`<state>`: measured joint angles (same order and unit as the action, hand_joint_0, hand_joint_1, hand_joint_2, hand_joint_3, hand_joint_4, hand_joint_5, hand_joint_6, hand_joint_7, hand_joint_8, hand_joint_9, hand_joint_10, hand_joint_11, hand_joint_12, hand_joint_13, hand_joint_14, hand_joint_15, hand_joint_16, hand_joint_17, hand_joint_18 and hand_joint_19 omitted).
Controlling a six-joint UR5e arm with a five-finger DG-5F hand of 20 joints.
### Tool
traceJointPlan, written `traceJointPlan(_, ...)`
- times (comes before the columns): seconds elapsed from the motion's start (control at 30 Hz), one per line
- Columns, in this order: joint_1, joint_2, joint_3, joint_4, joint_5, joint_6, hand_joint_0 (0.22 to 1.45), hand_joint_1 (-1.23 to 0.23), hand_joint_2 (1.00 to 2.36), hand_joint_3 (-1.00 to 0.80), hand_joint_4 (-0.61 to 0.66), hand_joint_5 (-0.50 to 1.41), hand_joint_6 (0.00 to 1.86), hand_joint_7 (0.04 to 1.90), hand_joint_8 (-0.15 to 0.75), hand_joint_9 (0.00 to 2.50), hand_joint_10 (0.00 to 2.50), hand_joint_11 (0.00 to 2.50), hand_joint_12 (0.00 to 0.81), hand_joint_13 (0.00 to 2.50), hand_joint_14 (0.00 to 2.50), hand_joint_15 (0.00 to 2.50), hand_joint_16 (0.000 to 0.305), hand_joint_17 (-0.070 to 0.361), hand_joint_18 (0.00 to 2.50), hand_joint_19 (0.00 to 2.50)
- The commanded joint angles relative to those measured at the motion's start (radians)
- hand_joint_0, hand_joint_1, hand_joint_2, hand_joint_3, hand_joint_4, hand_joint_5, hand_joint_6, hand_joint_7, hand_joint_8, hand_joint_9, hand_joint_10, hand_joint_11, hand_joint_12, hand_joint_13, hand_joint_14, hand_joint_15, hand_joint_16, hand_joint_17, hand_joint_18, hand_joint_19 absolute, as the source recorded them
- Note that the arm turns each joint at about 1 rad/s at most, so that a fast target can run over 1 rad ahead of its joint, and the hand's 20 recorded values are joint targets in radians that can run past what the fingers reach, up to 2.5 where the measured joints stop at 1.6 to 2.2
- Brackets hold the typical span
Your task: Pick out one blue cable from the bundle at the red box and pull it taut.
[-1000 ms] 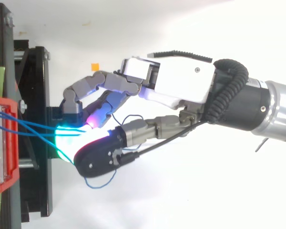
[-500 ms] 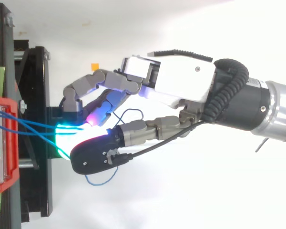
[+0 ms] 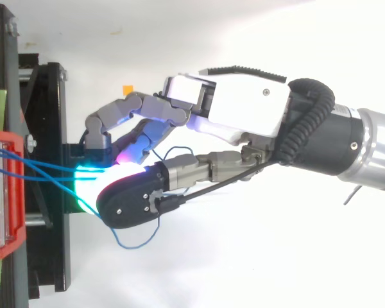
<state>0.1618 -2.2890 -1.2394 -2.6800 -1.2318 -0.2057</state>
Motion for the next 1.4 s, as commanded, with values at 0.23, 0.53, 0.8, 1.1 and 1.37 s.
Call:
traceJointPlan(0.23, -0.001, 0.000, 0.000, 0.000, 0.000, 0.000, 0.59, -0.60, 1.02, -0.15, 0.14, -0.17, 0.90, 1.11, 0.275, 0.96, 0.02, 0.53, 0.329, 0.74, 0.01, 0.25, 0.050, 0.113, 0.62, 0.49)
traceJointPlan(0.53, -0.001, 0.000, 0.000, 0.002, 0.000, -0.014, 0.60, -0.73, 1.02, -0.15, 0.11, -0.18, 0.90, 1.06, 0.267, 0.91, 0.02, 0.56, 0.332, 0.72, 0.01, 0.25, 0.051, 0.116, 0.60, 0.50)
traceJointPlan(0.8, -0.001, 0.000, 0.000, 0.002, 0.000, -0.024, 0.59, -0.59, 1.00, -0.50, 0.15, -0.17, 0.89, 1.04, 0.260, 0.98, 0.02, 0.57, 0.323, 0.74, 0.01, 0.24, 0.050, 0.113, 0.63, 0.49)
traceJointPlan(1.1, -0.002, 0.000, 0.000, 0.003, 0.000, -0.024, 0.61, -0.39, 1.00, -0.46, 0.11, -0.15, 0.87, 1.12, 0.258, 1.05, 0.02, 0.56, 0.319, 0.75, 0.01, 0.25, 0.049, 0.111, 0.61, 0.51)
traceJointPlan(1.37, -0.001, -0.001, 0.000, 0.005, 0.000, -0.026, 0.59, -0.48, 1.02, -0.16, 0.13, -0.15, 0.86, 1.13, 0.278, 1.01, 0.02, 0.55, 0.339, 0.73, 0.01, 0.26, 0.052, 0.118, 0.58, 0.53)
